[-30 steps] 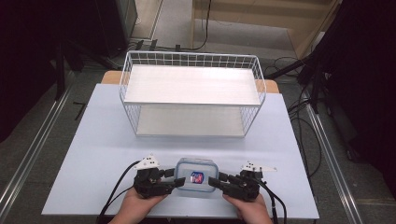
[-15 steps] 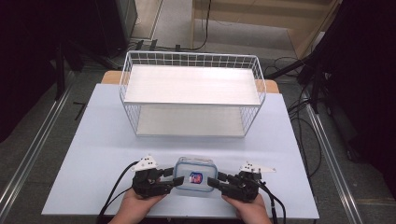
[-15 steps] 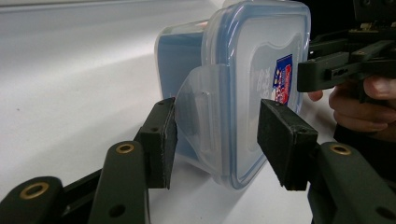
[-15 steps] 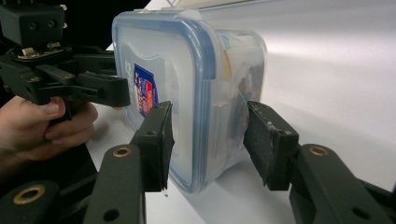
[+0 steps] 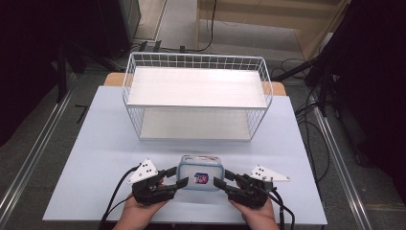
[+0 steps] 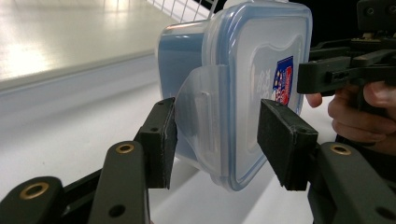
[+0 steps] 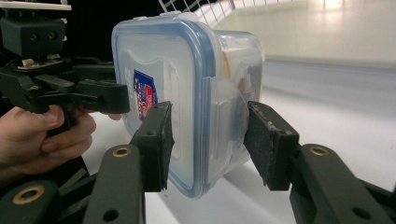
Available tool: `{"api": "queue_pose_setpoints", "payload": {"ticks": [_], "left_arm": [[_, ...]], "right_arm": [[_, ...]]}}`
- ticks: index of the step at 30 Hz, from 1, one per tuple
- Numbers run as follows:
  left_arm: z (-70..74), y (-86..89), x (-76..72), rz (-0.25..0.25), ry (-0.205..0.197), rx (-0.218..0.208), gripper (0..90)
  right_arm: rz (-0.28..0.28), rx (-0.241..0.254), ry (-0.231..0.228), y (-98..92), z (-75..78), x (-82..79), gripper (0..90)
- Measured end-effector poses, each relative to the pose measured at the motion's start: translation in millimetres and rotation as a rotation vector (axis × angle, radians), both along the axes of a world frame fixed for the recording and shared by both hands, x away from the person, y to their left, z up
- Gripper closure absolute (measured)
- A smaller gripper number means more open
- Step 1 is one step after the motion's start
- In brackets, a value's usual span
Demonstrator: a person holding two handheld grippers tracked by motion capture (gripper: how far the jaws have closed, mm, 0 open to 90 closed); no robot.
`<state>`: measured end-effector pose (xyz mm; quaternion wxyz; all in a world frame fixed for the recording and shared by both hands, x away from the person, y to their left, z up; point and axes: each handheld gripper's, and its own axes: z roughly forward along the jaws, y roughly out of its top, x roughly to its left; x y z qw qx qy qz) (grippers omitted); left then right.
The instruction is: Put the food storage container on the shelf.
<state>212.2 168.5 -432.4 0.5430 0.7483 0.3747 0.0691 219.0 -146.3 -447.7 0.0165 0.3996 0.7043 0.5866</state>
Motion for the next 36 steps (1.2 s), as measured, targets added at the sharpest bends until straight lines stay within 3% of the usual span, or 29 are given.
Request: {"api": "queue_pose_setpoints", "payload": {"ticks": [10, 20, 26, 36], "left_arm": [[19.0, -1.1, -6.5, 0.013, -0.103, 0.0, 48.7], [33.3, -1.5, -9.1, 0.016, -0.167, -0.02, 48.6], [48.4, -3.1, -4.9, 0.009, -0.201, -0.029, 48.7], [82.2, -3.4, 2.7, 0.011, -0.31, -0.063, 48.8]], "right_arm": [[-0.006, 0.012, -0.109, 0.8, 19.0, -3.4, 52.4], [-0.017, 0.013, -0.195, 0.9, 35.9, -6.8, 52.5], [-0.03, 0.017, -0.236, -0.7, 50.9, -5.7, 52.5], [-0.052, 0.056, -0.337, -1.0, 79.1, -0.7, 52.5]]}}
